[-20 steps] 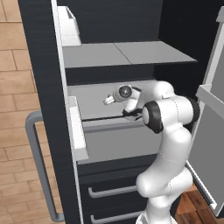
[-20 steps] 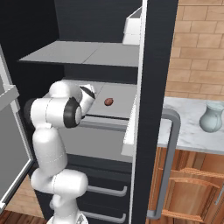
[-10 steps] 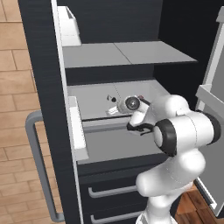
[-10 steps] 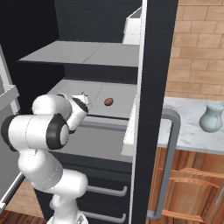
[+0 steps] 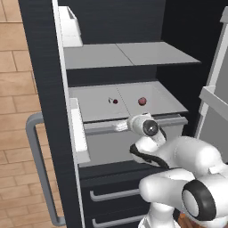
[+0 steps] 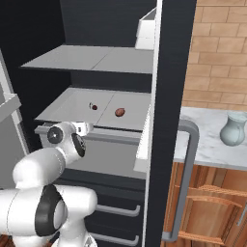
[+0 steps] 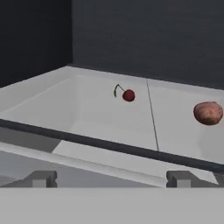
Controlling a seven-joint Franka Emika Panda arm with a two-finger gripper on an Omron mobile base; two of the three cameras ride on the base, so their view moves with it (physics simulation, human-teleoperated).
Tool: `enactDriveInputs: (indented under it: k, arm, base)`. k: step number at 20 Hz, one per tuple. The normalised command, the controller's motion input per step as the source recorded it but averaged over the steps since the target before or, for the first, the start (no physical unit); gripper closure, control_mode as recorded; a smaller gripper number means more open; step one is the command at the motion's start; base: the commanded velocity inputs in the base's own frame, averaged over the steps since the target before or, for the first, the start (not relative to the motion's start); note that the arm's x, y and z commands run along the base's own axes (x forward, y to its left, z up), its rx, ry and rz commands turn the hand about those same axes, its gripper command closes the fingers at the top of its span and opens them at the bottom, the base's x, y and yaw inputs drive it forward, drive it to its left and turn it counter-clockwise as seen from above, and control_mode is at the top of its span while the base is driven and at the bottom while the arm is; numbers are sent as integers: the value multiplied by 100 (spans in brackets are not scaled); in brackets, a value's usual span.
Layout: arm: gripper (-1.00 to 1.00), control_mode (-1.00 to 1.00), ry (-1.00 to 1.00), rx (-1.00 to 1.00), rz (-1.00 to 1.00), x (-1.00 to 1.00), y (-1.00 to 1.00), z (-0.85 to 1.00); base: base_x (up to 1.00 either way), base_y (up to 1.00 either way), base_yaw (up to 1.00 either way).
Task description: Move the sweet potato and cherry from the top shelf to the second highest shelf to make space. Then, place the pitcher from the counter on the cleared top shelf.
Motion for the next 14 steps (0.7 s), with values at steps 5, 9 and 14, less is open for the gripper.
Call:
enactDriveInputs:
  k: [5, 9, 14]
  arm:
    - [-100, -100, 5, 17, 0, -58, -4, 100]
    - [-100, -100, 17, 18, 0, -35, -1, 100]
    - [-100, -100, 27, 10, -5, -57, -14, 74]
  base:
    - [0, 0, 0]
    - [0, 0, 0]
    - [0, 0, 0]
